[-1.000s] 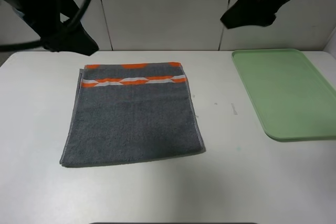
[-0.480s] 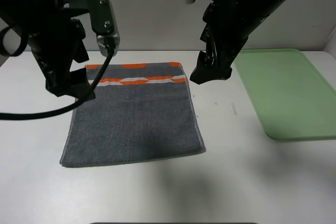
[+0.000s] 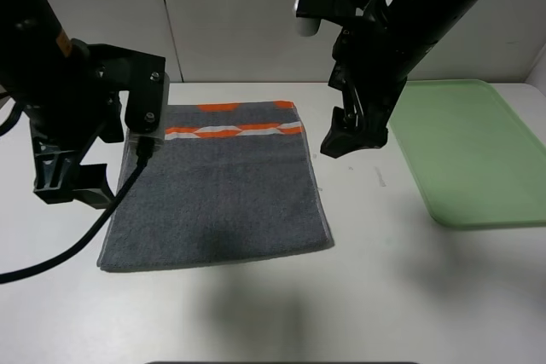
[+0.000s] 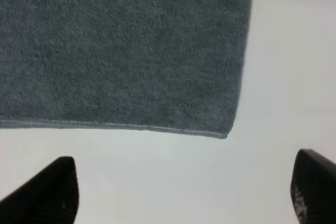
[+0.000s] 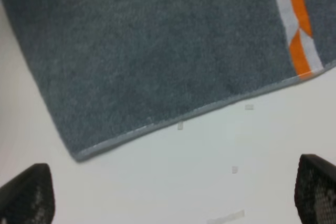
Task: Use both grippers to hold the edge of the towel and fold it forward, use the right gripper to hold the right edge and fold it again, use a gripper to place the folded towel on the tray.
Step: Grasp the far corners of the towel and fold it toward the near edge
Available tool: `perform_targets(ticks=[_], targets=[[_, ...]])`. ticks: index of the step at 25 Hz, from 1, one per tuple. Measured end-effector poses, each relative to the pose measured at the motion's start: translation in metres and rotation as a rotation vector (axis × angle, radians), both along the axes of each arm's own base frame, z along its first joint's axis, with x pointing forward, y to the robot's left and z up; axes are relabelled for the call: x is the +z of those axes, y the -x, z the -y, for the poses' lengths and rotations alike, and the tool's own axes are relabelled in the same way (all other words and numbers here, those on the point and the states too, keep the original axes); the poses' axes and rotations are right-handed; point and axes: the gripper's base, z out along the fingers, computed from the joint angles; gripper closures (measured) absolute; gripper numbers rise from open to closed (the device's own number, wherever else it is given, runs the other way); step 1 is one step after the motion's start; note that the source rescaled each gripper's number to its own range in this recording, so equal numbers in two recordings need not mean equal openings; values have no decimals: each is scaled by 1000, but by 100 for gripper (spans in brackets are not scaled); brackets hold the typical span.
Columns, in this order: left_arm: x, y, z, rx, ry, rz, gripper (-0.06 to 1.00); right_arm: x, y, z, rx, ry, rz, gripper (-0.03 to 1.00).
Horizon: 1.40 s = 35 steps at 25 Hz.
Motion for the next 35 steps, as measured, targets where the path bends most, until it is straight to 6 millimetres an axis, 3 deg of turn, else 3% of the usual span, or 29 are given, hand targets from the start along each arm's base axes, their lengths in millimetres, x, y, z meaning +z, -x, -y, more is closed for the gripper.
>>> perform_targets(ticks=[5,9,17,28,35], targets=[[-11,4,-5,-24,-45,-11,15,0,2,-1,12,11,-5,-3],[-25,9,-9,-34,-61,-26,15,-4,12,-16,90,52,14,-3],[-49,18,-14,-47,-55,-37,15,-47,15,-43,164,187,-39,-3],[-83,35,-22,-70,-24,-27,15,-82,8,-49,166,258,-110,-3],[-94,38,-30,-58,-15,-20,15,-105,13,-44,170,296,-160,-3]])
